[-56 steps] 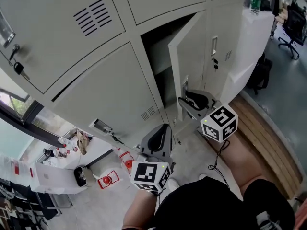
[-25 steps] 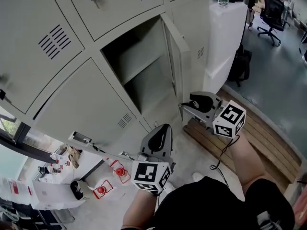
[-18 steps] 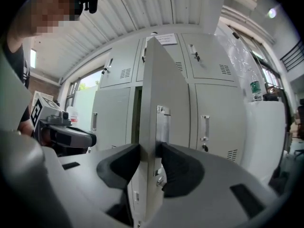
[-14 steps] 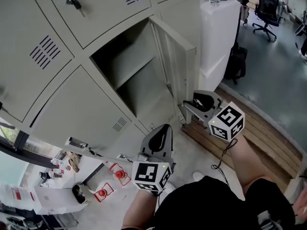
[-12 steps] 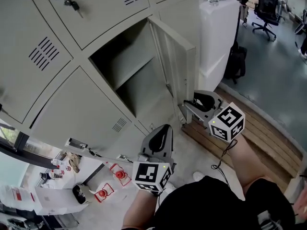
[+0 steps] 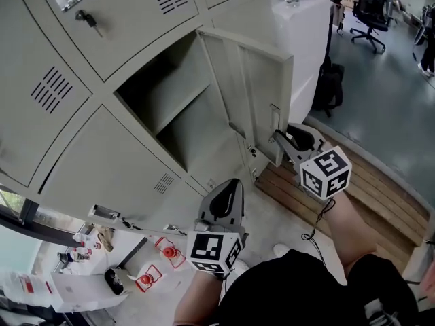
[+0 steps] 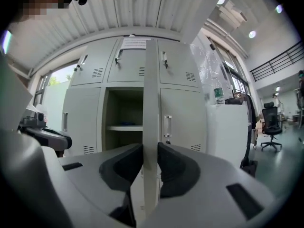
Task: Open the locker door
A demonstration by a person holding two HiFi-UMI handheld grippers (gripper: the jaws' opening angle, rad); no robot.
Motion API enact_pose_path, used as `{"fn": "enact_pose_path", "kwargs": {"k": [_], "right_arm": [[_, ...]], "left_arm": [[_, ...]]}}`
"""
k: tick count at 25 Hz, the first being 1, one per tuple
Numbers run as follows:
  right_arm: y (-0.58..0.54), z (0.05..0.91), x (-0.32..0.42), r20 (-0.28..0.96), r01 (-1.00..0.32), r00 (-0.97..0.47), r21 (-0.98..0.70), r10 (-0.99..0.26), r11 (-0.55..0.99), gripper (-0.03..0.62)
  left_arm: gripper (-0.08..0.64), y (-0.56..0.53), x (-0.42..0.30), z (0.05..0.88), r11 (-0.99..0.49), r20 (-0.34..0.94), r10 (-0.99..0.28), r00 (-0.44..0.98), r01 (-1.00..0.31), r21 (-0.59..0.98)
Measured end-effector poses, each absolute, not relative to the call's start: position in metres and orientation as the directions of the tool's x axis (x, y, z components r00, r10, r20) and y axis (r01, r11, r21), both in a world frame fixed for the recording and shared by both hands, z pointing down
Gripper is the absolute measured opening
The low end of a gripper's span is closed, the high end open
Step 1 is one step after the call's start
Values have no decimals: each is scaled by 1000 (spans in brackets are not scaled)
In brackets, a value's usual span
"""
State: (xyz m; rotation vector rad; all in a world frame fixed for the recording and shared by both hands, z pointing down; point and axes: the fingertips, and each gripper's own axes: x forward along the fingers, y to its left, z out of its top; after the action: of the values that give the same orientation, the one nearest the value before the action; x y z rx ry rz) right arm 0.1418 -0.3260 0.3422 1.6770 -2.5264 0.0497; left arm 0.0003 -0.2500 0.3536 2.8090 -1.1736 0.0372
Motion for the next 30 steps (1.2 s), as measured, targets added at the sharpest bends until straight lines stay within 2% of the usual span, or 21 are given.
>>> {"fn": "enact_pose_path", "kwargs": {"k": [30], "right_arm": [[-374,342,222,143,-933,-354,18,-924,360,135]], "left_arm": [[23,-259,41,355,-661,70,-743,665,-747,75]]}}
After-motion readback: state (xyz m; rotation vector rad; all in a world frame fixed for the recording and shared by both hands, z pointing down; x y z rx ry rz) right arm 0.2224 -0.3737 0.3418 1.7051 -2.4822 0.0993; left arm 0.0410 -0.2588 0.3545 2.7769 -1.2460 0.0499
